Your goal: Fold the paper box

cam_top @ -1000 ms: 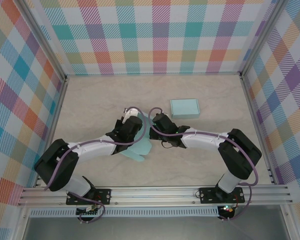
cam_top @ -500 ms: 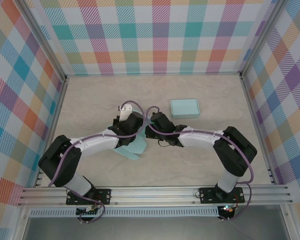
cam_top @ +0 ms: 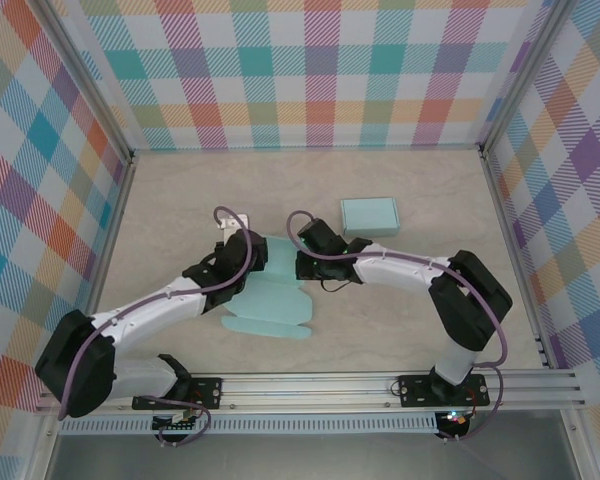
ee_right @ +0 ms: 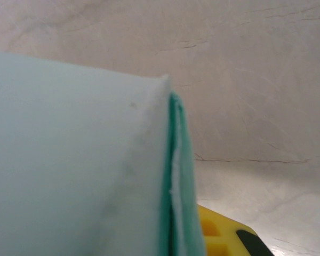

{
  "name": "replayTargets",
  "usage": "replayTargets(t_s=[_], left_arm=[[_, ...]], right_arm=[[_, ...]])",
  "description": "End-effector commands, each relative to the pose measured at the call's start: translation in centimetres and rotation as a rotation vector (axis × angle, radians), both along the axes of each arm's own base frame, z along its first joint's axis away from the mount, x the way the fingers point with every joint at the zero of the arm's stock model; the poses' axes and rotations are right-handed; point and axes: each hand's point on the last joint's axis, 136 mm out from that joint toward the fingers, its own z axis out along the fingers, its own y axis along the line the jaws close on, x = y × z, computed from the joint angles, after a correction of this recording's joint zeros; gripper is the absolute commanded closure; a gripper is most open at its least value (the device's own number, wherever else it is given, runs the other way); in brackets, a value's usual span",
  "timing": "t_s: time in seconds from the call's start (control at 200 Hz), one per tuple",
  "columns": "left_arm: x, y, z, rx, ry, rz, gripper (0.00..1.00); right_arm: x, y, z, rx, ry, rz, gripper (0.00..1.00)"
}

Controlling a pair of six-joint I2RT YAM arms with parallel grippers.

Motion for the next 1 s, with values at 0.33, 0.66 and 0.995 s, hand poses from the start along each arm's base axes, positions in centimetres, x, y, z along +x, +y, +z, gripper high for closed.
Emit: replayTargets(t_s=[0.33,0.66,0.995], left_arm=[[-3.4,-1.6,4.6,-0.243,-0.037,-0.079,0.1],[-3.3,-0.6,3.6,-0.212,-0.025,-0.022,0.0],[-2.9,0.1,3.3,-0.169,-0.047,0.006,0.0]], right_arm=[[-4.3,-7.0,-2.4,-0.308,0.265,0.184,1.0],[-5.1,-11.0,-4.6,-0.574,0.407,0.279,1.0],[-0.4,-12.4,-8.7,-0.892,0.328,0.174,1.0]])
